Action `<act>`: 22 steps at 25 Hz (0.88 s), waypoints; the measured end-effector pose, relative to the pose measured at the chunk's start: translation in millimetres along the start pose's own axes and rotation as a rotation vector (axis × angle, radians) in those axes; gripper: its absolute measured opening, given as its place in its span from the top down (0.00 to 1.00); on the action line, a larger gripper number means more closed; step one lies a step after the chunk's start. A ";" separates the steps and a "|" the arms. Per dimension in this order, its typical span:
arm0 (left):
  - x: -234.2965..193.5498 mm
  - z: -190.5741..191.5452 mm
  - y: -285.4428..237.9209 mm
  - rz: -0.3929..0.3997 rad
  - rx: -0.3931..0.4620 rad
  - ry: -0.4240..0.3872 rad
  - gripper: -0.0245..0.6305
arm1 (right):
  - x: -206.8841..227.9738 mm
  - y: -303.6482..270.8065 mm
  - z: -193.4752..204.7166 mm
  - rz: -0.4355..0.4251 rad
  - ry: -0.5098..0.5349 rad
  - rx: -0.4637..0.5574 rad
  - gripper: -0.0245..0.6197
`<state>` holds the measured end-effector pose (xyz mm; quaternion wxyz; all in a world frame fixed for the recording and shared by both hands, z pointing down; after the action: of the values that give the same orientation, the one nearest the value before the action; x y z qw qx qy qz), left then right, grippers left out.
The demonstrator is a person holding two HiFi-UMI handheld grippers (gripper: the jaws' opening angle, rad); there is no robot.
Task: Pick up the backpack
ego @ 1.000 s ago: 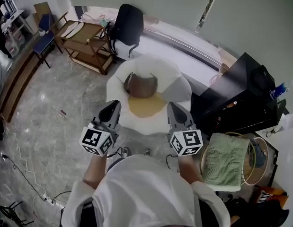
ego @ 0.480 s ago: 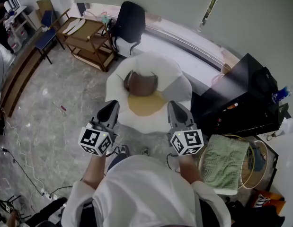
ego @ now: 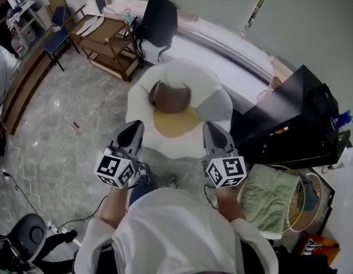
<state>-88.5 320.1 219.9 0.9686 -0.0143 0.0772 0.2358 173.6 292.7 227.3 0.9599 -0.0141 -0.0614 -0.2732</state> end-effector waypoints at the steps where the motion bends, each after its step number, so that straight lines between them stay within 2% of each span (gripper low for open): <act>1: -1.4 -0.4 -2.8 0.002 0.001 0.003 0.89 | 1.1 -2.0 0.4 0.000 -0.001 -0.001 0.92; 13: -51.9 -16.4 -40.9 0.071 0.018 0.013 0.89 | -5.4 -49.1 -12.0 0.063 0.018 0.019 0.92; 22: -120.8 -32.8 -56.9 0.138 0.026 0.017 0.89 | -33.9 -97.5 -16.2 0.147 0.029 0.041 0.92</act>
<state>-173.0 212.5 205.8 0.9494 0.0015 0.0895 0.3009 95.5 226.5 206.4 0.9783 0.0051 -0.0521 -0.2006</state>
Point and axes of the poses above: the fingertips, and each gripper's own axes: y backward along the fingers, x to its right, z out of its underside, the point moved 6 cm from there along y, backward along the fingers, and after that the axes turned 6 degrees about x, right-handed, at the moved point
